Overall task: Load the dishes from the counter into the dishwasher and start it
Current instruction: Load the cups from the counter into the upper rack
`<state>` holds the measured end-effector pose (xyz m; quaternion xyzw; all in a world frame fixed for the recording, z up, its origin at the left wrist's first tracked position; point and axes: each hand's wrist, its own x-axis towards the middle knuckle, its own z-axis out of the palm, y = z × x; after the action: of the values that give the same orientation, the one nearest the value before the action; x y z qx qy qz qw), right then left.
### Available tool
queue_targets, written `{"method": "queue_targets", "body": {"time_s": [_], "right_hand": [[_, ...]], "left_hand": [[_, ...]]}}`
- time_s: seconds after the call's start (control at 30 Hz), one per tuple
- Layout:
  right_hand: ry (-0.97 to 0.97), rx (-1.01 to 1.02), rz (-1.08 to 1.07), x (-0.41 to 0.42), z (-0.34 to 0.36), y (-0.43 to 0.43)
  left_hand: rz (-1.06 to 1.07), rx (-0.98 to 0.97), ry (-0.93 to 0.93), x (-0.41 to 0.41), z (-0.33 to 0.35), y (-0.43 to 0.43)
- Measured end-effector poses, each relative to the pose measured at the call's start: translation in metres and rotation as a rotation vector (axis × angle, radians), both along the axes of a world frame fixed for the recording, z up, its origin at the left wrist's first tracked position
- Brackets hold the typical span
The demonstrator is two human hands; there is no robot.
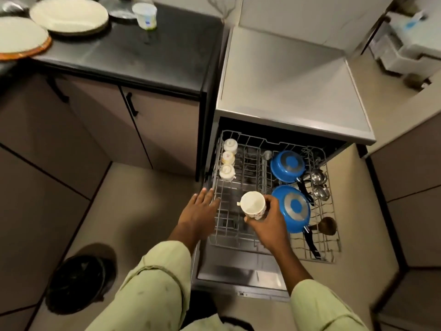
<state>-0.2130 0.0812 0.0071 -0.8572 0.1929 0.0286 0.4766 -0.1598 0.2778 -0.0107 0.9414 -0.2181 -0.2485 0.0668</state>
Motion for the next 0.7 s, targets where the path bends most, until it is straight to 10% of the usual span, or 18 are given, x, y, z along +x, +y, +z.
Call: {"method": "queue_targets", "body": {"time_s": [0.7], "right_hand": [[0.099, -0.503, 0.264, 0.132, -0.177, -0.012]], "left_hand": [[-0.537, 0.227, 0.076, 0.133, -0.113, -0.017]]}}
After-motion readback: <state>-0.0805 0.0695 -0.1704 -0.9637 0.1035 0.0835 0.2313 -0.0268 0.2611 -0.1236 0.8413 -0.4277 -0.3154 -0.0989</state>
